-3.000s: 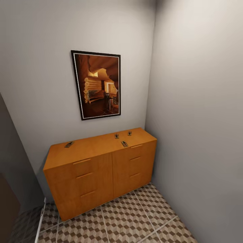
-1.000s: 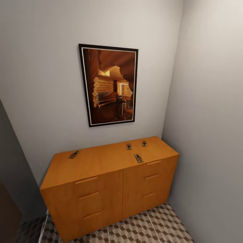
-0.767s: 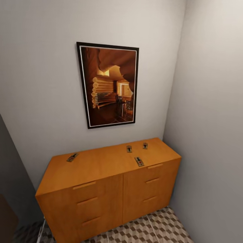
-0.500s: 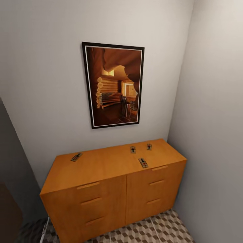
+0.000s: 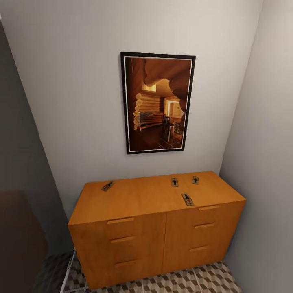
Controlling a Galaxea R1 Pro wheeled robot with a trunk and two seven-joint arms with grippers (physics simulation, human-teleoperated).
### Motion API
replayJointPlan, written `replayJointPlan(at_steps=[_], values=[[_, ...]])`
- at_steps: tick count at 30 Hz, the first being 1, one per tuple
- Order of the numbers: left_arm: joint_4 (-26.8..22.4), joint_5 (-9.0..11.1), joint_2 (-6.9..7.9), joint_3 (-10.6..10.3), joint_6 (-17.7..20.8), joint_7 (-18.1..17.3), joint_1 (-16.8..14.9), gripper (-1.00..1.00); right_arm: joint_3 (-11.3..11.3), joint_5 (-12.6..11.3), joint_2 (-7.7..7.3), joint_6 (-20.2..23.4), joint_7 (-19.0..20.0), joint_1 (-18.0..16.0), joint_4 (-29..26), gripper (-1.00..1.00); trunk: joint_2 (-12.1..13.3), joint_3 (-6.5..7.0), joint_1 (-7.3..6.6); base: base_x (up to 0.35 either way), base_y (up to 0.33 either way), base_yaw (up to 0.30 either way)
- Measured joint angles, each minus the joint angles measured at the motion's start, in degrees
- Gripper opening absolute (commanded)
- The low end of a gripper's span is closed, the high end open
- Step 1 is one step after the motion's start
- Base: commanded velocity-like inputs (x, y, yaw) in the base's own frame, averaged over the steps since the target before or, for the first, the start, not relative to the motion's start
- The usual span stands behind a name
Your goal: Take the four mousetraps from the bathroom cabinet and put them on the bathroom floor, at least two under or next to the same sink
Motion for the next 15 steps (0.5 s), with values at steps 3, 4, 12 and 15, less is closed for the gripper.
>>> replayJointPlan(at_steps=[3, 4, 12, 15], values=[[0.0, 0.0, 0.00, 0.0, 0.0, 0.0, 0.0, 1.00, 0.0, 0.0, -0.02, 0.0, 0.0, 0.0, 0.0, 1.00, 0.0, 0.00, 0.00, 0.000, 0.000, 0.110], [0.0, 0.0, 0.00, 0.0, 0.0, 0.0, 0.0, 1.00, 0.0, 0.0, -0.01, 0.0, 0.0, 0.0, 0.0, 1.00, 0.0, 0.00, 0.00, 0.000, 0.000, 0.069], [0.0, 0.0, 0.00, 0.0, 0.0, 0.0, 0.0, 1.00, 0.0, 0.0, -0.01, 0.0, 0.0, 0.0, 0.0, 1.00, 0.0, 0.00, 0.00, 0.000, 0.000, 0.033], [0.0, 0.0, 0.00, 0.0, 0.0, 0.0, 0.0, 1.00, 0.0, 0.0, 0.00, 0.0, 0.0, 0.0, 0.0, 1.00, 0.0, 0.00, 0.00, 0.000, 0.000, 0.009]])
